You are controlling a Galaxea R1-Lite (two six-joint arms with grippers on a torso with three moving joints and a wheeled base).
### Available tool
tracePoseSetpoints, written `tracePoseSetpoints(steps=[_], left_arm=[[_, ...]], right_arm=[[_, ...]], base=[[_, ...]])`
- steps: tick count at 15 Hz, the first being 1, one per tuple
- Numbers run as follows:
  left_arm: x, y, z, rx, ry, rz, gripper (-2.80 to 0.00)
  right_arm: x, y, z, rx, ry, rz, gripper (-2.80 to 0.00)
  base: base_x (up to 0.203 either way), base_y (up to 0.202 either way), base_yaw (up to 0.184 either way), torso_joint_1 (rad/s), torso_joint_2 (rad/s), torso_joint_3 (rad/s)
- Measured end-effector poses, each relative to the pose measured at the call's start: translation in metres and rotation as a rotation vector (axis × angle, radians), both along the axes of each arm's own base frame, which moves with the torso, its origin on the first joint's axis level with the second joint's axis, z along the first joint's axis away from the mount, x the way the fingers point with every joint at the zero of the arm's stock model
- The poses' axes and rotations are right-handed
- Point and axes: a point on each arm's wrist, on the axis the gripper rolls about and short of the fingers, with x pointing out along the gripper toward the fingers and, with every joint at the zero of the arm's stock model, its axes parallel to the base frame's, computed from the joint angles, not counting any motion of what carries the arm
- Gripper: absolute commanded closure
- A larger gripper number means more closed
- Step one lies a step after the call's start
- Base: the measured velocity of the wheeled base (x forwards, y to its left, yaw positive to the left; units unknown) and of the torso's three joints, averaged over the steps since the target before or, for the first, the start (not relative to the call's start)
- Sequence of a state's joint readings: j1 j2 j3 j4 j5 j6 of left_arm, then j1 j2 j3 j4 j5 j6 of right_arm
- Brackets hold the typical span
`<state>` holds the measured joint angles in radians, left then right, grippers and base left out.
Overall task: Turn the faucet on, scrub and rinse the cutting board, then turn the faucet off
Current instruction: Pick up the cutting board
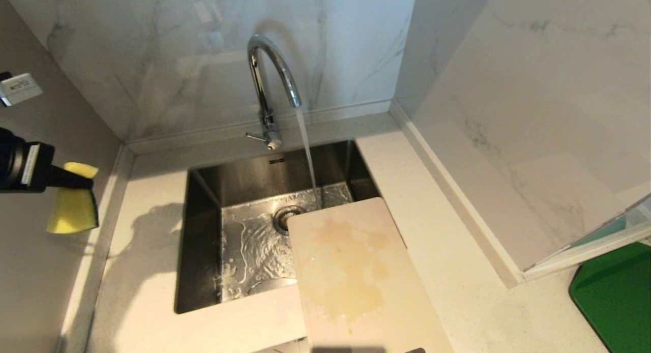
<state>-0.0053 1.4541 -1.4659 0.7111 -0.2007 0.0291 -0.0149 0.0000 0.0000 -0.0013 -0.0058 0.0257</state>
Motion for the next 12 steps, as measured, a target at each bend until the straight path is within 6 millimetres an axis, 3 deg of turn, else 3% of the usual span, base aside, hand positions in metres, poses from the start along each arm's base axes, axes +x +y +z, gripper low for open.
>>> tracePoseSetpoints(steps=[4, 9, 12], left_arm=[[-0.058, -0.002, -0.002, 0.002, -0.042, -0.013, 0.00], [-0.127, 0.001, -0.026, -0.001, -0.072, -0.001, 0.00], [-0.154, 0.002, -0.039, -0.004, -0.092, 0.020, 0.00]], right_arm=[[0.000, 0.000, 0.000, 0.000, 0.000, 0.000, 0.00], [0.000, 0.000, 0.000, 0.000, 0.000, 0.000, 0.00], [0.000, 0.000, 0.000, 0.000, 0.000, 0.000, 0.00]], base=[[0.000, 0.000, 0.000, 0.000, 0.00, 0.000], [0.000, 0.000, 0.000, 0.000, 0.00, 0.000], [0.000, 0.000, 0.000, 0.000, 0.00, 0.000]])
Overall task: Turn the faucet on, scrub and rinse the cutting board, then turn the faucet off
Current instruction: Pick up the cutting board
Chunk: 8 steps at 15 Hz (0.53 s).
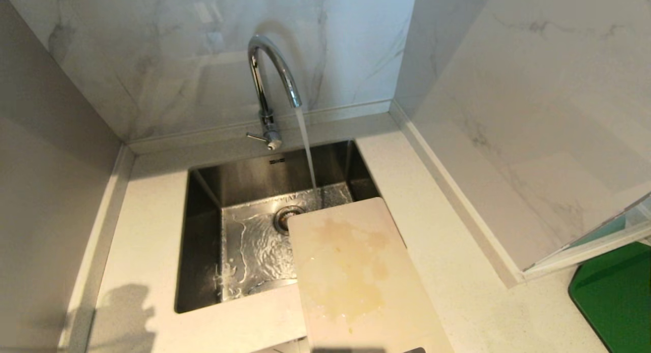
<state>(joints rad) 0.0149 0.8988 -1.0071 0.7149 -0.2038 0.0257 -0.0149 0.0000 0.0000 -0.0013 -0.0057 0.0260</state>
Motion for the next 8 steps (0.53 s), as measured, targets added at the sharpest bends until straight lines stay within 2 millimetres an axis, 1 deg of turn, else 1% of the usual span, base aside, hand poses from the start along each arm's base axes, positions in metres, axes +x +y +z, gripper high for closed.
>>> tracePoseSetpoints(steps=[5, 8], left_arm=[[-0.032, 0.000, -0.031, 0.016, -0.061, -0.004, 0.00], [-0.053, -0.001, -0.056, 0.010, -0.119, 0.007, 0.00]], right_arm=[[0.000, 0.000, 0.000, 0.000, 0.000, 0.000, 0.00], [0.000, 0.000, 0.000, 0.000, 0.000, -0.001, 0.00]], base=[[0.000, 0.000, 0.000, 0.000, 0.00, 0.000], [0.000, 0.000, 0.000, 0.000, 0.00, 0.000]])
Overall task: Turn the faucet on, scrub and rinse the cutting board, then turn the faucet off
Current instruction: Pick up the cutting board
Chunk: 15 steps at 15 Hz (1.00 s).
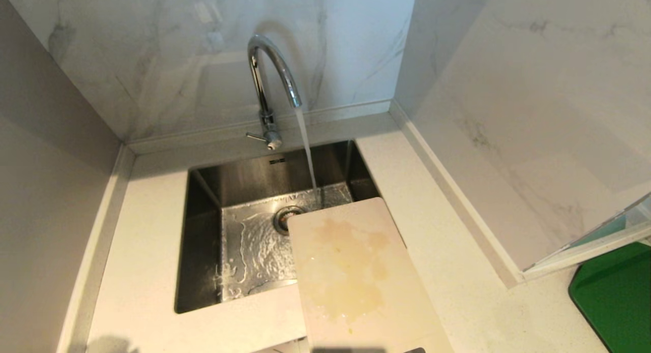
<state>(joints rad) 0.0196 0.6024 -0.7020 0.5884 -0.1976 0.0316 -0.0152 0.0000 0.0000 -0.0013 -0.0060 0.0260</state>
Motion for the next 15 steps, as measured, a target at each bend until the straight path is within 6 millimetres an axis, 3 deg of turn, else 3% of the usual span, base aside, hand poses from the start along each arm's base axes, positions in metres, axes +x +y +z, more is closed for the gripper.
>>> tracePoseSetpoints(steps=[5, 15], left_arm=[[-0.014, 0.001, -0.046, 0.025, -0.124, 0.069, 0.00], [-0.019, 0.003, -0.122, 0.112, -0.223, 0.128, 0.00]], right_arm=[[0.000, 0.000, 0.000, 0.000, 0.000, 0.001, 0.00], [0.000, 0.000, 0.000, 0.000, 0.000, 0.000, 0.00]], base=[[0.000, 0.000, 0.000, 0.000, 0.00, 0.000], [0.000, 0.000, 0.000, 0.000, 0.00, 0.000]])
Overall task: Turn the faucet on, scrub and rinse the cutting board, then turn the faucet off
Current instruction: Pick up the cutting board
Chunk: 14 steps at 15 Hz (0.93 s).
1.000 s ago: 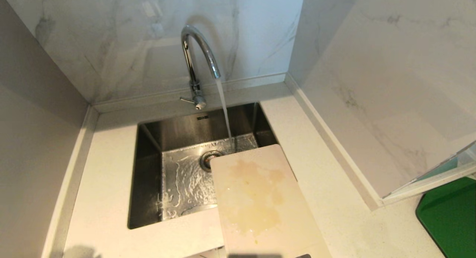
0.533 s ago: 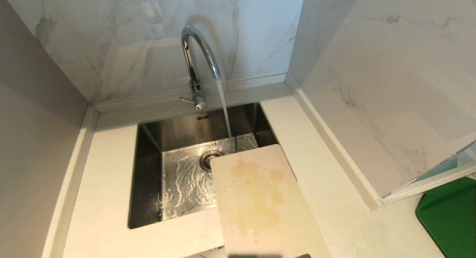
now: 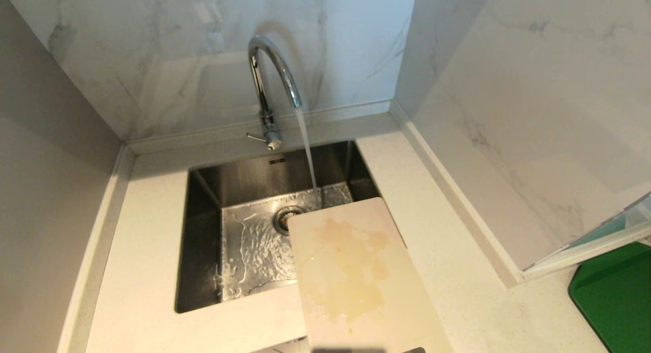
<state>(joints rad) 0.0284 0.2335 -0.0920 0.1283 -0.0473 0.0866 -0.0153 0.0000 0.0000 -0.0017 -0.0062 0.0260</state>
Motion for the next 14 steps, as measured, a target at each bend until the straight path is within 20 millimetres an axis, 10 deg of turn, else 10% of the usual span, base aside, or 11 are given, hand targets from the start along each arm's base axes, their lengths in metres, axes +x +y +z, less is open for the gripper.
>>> tracePoseSetpoints(steps=[14], left_arm=[[-0.011, 0.001, -0.016, -0.043, -0.242, 0.039, 0.00]], right_arm=[[0.000, 0.000, 0.000, 0.000, 0.000, 0.000, 0.00]], base=[[0.000, 0.000, 0.000, 0.000, 0.00, 0.000]])
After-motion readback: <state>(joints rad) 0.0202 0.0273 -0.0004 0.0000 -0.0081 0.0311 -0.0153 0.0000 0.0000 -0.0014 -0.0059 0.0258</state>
